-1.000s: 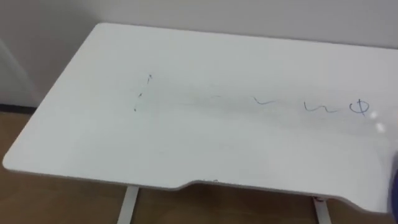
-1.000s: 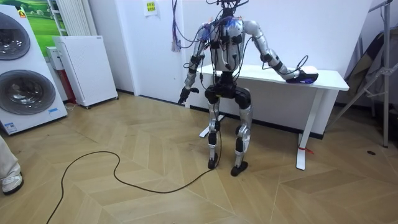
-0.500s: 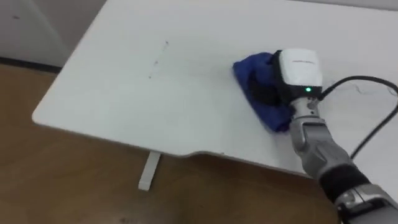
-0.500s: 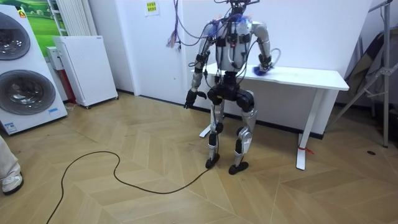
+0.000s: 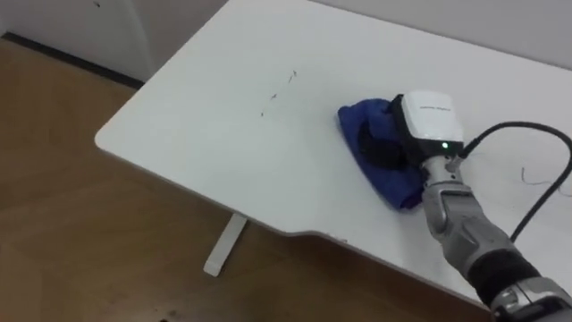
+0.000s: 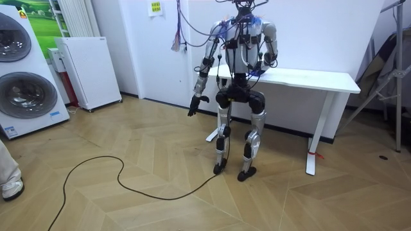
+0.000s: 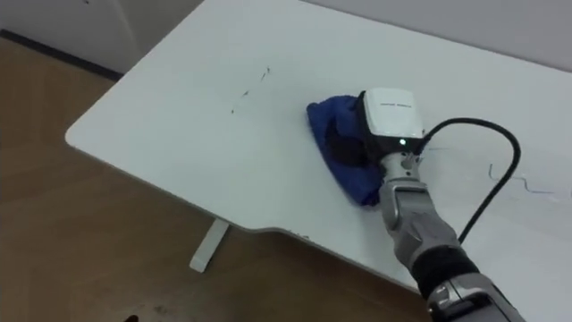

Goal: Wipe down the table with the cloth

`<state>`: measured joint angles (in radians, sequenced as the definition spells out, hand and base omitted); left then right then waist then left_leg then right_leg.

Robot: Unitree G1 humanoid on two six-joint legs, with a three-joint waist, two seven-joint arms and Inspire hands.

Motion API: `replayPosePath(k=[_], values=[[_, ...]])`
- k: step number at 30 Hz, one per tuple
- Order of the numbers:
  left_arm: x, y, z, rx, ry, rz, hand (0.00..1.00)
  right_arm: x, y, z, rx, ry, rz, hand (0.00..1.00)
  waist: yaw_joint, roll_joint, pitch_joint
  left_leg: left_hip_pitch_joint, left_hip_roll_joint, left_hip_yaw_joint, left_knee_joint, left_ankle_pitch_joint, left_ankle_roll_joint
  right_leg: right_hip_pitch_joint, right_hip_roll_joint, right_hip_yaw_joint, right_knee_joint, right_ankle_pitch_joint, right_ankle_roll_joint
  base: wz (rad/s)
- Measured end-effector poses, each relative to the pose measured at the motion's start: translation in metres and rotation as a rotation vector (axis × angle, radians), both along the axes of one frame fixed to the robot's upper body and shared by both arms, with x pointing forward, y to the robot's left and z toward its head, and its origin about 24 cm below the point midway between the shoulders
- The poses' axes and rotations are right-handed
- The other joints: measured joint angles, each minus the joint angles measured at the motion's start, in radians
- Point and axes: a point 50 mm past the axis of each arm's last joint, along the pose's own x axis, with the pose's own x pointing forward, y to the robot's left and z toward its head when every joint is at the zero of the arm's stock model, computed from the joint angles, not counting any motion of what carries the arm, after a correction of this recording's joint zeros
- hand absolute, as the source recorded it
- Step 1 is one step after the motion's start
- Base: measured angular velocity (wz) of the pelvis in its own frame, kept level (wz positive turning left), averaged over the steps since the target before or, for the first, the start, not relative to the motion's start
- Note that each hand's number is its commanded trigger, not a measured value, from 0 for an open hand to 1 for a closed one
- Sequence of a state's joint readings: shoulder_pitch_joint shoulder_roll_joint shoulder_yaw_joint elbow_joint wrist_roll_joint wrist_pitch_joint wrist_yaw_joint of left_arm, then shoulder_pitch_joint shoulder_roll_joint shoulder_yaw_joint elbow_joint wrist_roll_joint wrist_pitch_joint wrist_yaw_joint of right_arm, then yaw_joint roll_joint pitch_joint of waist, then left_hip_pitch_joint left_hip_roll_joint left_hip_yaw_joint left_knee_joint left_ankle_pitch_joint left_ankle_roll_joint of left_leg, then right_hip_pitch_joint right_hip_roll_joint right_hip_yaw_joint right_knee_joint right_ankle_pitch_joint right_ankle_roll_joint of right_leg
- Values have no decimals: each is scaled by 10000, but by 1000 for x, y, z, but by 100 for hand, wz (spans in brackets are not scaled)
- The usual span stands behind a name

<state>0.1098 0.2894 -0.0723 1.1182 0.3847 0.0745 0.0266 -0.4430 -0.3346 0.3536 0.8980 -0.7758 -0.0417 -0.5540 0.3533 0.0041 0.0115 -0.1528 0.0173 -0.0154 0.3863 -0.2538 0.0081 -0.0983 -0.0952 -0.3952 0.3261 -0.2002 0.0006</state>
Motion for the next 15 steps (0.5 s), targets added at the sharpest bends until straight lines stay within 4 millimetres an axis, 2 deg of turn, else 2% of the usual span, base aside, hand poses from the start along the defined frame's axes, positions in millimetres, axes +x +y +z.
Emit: replayPosePath(k=[2,4,5,8,10,11,12,13,15], values=[[0,4,2,85,-105,272,0,-8,-18,-5,648,66,-759,100,-60,-17,-45,2,-86,-16,-88,59,99,4,-85,-19,13,52,70,22],[-6,12,3,317,1,458,0,-15,-37,-9,1568,-50,-1962,100,-513,88,-58,-119,-168,-163,-73,121,205,-19,-139,125,-30,117,181,38],[-8,12,4,360,30,540,0,-17,-42,-9,1810,-112,-2292,100,-586,97,-60,-139,-200,-175,-86,140,233,-52,-175,121,-26,126,196,29],[-18,16,5,451,41,952,0,-31,-75,-10,2549,-289,-3866,100,-981,169,-122,-208,-359,-315,-101,204,345,-43,-294,133,-69,173,328,19],[-30,21,7,587,4,1371,0,-52,-109,-12,2659,-403,-5297,100,-1232,128,-174,-292,-448,-415,-87,248,420,-26,-321,140,-193,246,410,15],[-33,22,8,646,-7,1433,0,-59,-116,-13,2705,-394,-5656,100,-1309,116,-191,-288,-467,-434,-84,251,427,-11,-337,140,-186,246,412,9],[-39,23,9,749,-21,1504,0,-72,-130,-16,2726,-342,-6296,100,-1409,92,-246,-281,-479,-428,-86,247,437,-8,-353,142,-187,255,427,4],[-42,24,10,822,-50,1550,0,-85,-142,-17,2642,-261,-6803,100,-1541,97,-251,-265,-494,-438,-101,251,445,13,-360,144,-198,259,434,0],[-45,24,10,836,24,1586,0,-100,-152,-22,2564,-124,-7360,100,-1787,78,-255,-168,-491,-438,-129,251,446,108,-360,152,-191,259,438,-2]])
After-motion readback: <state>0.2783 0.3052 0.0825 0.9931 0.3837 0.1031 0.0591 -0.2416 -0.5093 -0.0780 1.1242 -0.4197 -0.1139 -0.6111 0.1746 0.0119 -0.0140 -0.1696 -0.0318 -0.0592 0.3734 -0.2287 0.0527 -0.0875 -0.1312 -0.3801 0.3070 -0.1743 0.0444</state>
